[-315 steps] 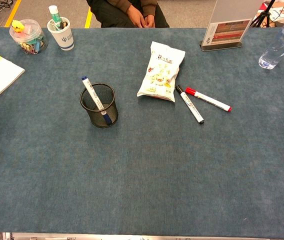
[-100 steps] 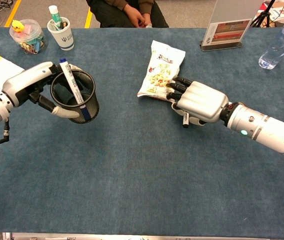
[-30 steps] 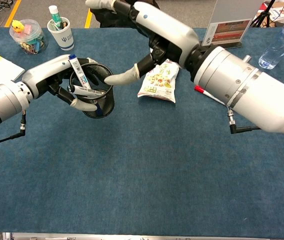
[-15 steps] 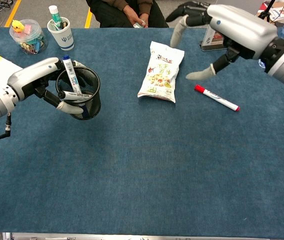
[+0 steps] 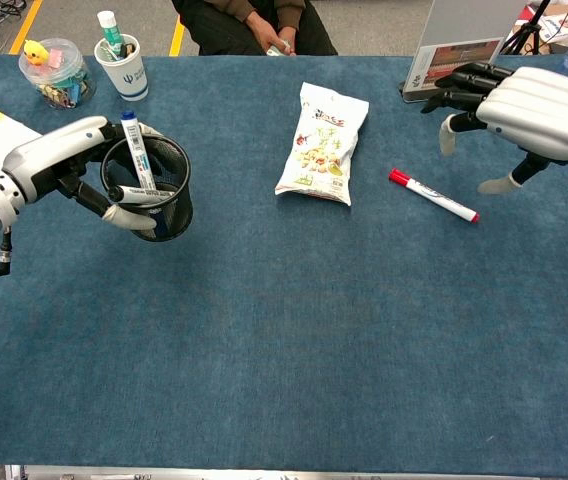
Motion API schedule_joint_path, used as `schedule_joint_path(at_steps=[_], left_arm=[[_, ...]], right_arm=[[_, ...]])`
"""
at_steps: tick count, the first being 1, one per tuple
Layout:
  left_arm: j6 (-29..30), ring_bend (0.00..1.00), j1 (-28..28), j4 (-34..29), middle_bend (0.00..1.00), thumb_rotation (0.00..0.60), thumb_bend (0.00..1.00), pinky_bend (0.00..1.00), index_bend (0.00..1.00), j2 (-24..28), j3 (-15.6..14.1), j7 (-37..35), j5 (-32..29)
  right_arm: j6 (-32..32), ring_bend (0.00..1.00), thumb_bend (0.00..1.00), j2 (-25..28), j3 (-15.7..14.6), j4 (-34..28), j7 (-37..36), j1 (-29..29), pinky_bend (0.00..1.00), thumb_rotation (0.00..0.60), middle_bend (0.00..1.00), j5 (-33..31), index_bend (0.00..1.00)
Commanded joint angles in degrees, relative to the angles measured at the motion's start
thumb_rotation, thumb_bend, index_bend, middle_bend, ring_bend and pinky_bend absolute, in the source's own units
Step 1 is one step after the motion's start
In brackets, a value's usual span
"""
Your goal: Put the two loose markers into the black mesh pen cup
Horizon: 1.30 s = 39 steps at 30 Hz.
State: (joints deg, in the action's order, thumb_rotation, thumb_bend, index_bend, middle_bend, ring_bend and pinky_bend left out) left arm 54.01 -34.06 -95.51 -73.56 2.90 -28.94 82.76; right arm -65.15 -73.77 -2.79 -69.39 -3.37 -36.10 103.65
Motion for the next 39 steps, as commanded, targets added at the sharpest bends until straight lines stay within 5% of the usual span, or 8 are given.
schedule_joint_path(at_steps=[1, 9, 14, 22, 29, 39], left_arm=[[0.1, 0.40, 0.1, 0.0, 0.40, 0.600, 0.11, 0.34, 0.30, 0.1, -0.1, -0.3, 0.1], [0.2, 0.40, 0.3, 0.1, 0.41, 0.600, 0.11, 0.34, 0.30, 0.5, -0.2, -0.6, 0.2], [0.4, 0.40, 0.5, 0.1, 0.40, 0.600, 0.11, 0.34, 0.30, 0.9, -0.4, -1.0, 0.3], [0.4, 0.40, 0.4, 0.4, 0.40, 0.600, 0.11, 0.34, 0.30, 0.9, -0.4, -1.6, 0.7], [0.7, 0.40, 0.5, 0.7, 0.40, 0.600, 0.11, 0.34, 0.30, 1.0, -0.4, -2.1, 1.0], [0.4, 0.40, 0.3, 1.7, 0.40, 0.600, 0.11, 0.34, 0.29, 0.7, -0.6, -3.1, 1.3]], right_arm=[[-1.2, 0.00, 0.01, -3.7, -1.5, 6.1, -0.7, 0.4, 0.00, 0.600, 0.18, 1.4, 0.46], [-4.2, 0.00, 0.00, -8.9, -1.8, 14.2, 0.0, 0.7, 0.00, 0.600, 0.14, 2.5, 0.35], [-0.7, 0.00, 0.00, -12.8, -1.1, 17.7, 5.5, 1.4, 0.00, 0.600, 0.13, -0.8, 0.31], [11.4, 0.00, 0.00, -9.7, 3.0, 4.5, 17.3, 1.4, 0.00, 0.600, 0.13, -12.6, 0.31], [23.9, 0.00, 0.00, -3.8, 7.7, -11.8, 23.0, -0.7, 0.00, 0.600, 0.12, -29.9, 0.31], [28.8, 0.00, 0.00, -1.8, 8.0, -16.9, 32.0, -6.4, 0.00, 0.600, 0.12, -50.1, 0.31]])
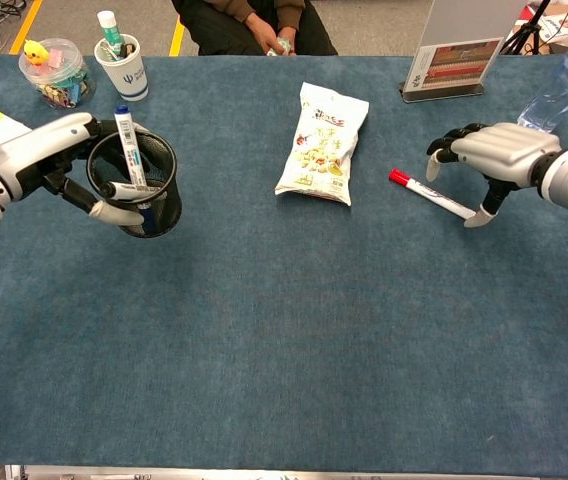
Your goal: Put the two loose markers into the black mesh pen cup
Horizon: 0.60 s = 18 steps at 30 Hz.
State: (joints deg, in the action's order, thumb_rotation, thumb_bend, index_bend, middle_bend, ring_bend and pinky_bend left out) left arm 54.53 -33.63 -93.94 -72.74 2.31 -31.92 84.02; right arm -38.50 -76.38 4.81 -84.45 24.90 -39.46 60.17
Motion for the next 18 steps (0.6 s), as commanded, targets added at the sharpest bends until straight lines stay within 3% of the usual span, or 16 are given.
schedule_joint_path(at_steps=[1, 11, 18], left_arm=[[-0.1, 0.40, -0.1, 0.2, 0.40, 0.600, 0.11, 0.34, 0.29, -0.1, 0.0, -0.2, 0.1], [0.1, 0.40, 0.0, 0.9, 0.40, 0.600, 0.11, 0.34, 0.29, -0.2, -0.2, -0.9, 0.1], [0.1, 0.40, 0.2, 1.5, 0.40, 0.600, 0.11, 0.34, 0.29, -0.1, -0.3, -1.5, 0.1]], right_arm=[[2.0, 0.00, 0.00, 0.6, 0.1, -1.8, 4.8, -3.9, 0.00, 0.600, 0.12, -8.5, 0.31], [0.4, 0.00, 0.00, -2.4, -2.5, -0.5, 10.1, -10.2, 0.00, 0.600, 0.12, -20.1, 0.31], [-0.3, 0.00, 0.00, -3.9, -4.1, 0.8, 11.0, -12.8, 0.00, 0.600, 0.12, -24.6, 0.31]])
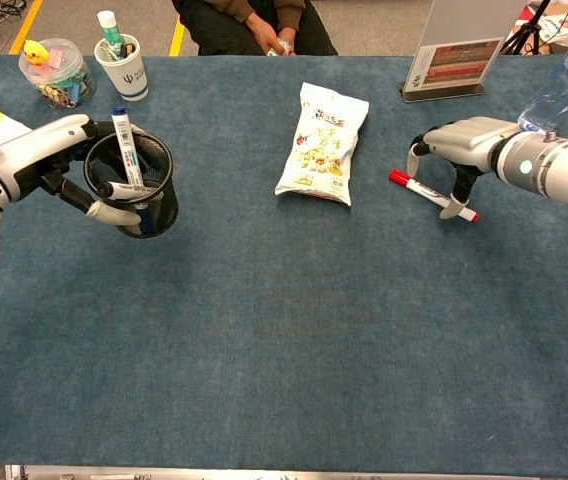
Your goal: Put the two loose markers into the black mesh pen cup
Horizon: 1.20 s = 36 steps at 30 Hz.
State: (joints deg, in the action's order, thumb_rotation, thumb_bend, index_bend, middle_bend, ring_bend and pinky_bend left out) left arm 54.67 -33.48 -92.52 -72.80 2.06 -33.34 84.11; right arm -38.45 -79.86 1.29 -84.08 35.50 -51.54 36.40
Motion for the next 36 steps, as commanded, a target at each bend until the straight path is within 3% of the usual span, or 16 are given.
schedule_joint_path(at_steps=[1, 9, 16, 22, 36], left_arm=[[0.0, 0.40, 0.0, 0.2, 0.40, 0.600, 0.11, 0.34, 0.29, 0.0, 0.0, -0.2, 0.0], [0.3, 0.40, 0.1, 0.5, 0.40, 0.600, 0.11, 0.34, 0.29, 0.0, -0.1, -0.6, 0.3], [0.6, 0.40, 0.3, 0.4, 0.40, 0.600, 0.11, 0.34, 0.29, 0.2, -0.2, -0.8, 0.3], [1.0, 0.39, 0.6, 0.3, 0.40, 0.600, 0.11, 0.34, 0.29, 0.3, -0.4, -1.1, 0.7], [1.7, 0.40, 1.0, 0.2, 0.40, 0.600, 0.11, 0.34, 0.29, 1.3, -0.5, -1.7, 1.0]], right_arm=[[-0.5, 0.00, 0.00, -0.6, -0.9, 0.6, 0.6, -1.1, 0.00, 0.600, 0.12, -1.4, 0.31], [-0.7, 0.00, 0.00, -1.2, -2.1, 0.1, 0.0, -2.6, 0.00, 0.600, 0.12, -2.2, 0.31], [-0.8, 0.00, 0.00, -0.2, -3.0, -3.7, -2.0, -2.5, 0.00, 0.600, 0.12, 1.6, 0.31], [-2.3, 0.00, 0.00, 0.2, -4.3, -6.2, -3.3, -1.6, 0.00, 0.600, 0.13, 5.6, 0.38], [-7.4, 0.00, 0.06, -4.3, -3.7, -4.1, -4.5, 0.3, 0.00, 0.600, 0.17, 9.0, 0.47]])
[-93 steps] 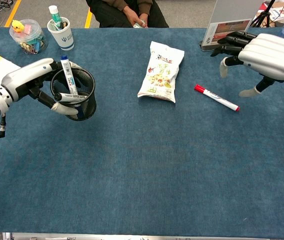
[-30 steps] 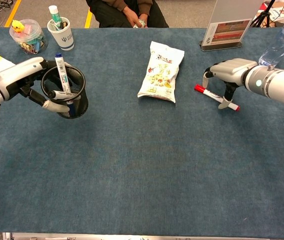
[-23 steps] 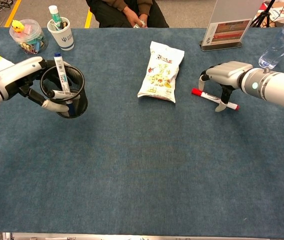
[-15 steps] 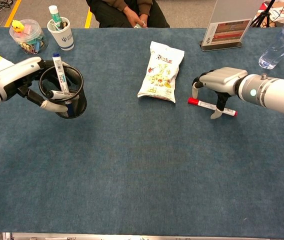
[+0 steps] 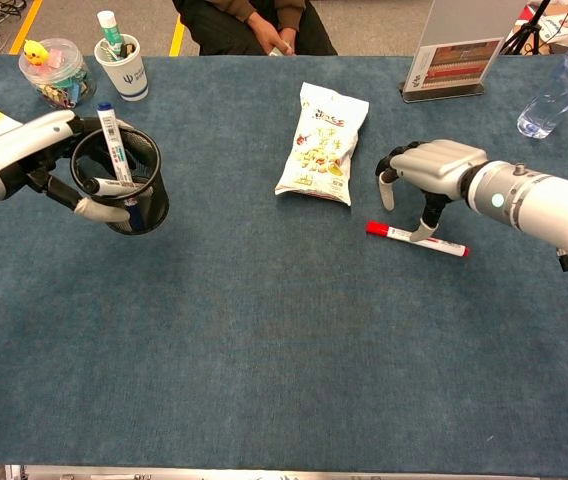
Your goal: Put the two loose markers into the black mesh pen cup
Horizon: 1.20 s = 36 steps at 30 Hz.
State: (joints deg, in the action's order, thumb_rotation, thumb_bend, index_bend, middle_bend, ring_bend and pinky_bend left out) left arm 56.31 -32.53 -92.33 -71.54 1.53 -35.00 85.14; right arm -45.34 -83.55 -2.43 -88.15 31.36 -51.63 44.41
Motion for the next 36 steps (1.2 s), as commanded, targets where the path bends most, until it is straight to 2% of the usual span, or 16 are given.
schedule_joint_path(at_steps=[1, 18, 28, 36], left_arm=[[0.0, 0.39, 0.1, 0.0, 0.40, 0.600, 0.11, 0.34, 0.29, 0.2, 0.0, -0.1, -0.1], [0.1, 0.39, 0.1, 0.4, 0.40, 0.600, 0.11, 0.34, 0.29, 0.3, -0.2, -1.1, 0.4], [0.2, 0.39, 0.2, 0.6, 0.40, 0.600, 0.11, 0.34, 0.29, 0.3, -0.2, -1.3, 0.3], [0.2, 0.39, 0.3, 0.8, 0.40, 0.600, 0.11, 0.34, 0.29, 0.3, -0.2, -1.4, 0.2]], right_arm=[[-0.7, 0.00, 0.06, -0.9, 0.0, -0.2, -0.6, 0.6, 0.00, 0.600, 0.17, 1.7, 0.47], [-3.3, 0.00, 0.06, -3.4, 0.0, 0.5, 1.9, 1.7, 0.00, 0.600, 0.19, 2.6, 0.52], [-2.4, 0.00, 0.20, -4.9, 0.2, 1.8, 3.0, 1.4, 0.00, 0.600, 0.19, 1.9, 0.53], [-2.4, 0.00, 0.23, -4.9, 0.0, 1.8, 3.6, 1.5, 0.00, 0.600, 0.20, 2.2, 0.54]])
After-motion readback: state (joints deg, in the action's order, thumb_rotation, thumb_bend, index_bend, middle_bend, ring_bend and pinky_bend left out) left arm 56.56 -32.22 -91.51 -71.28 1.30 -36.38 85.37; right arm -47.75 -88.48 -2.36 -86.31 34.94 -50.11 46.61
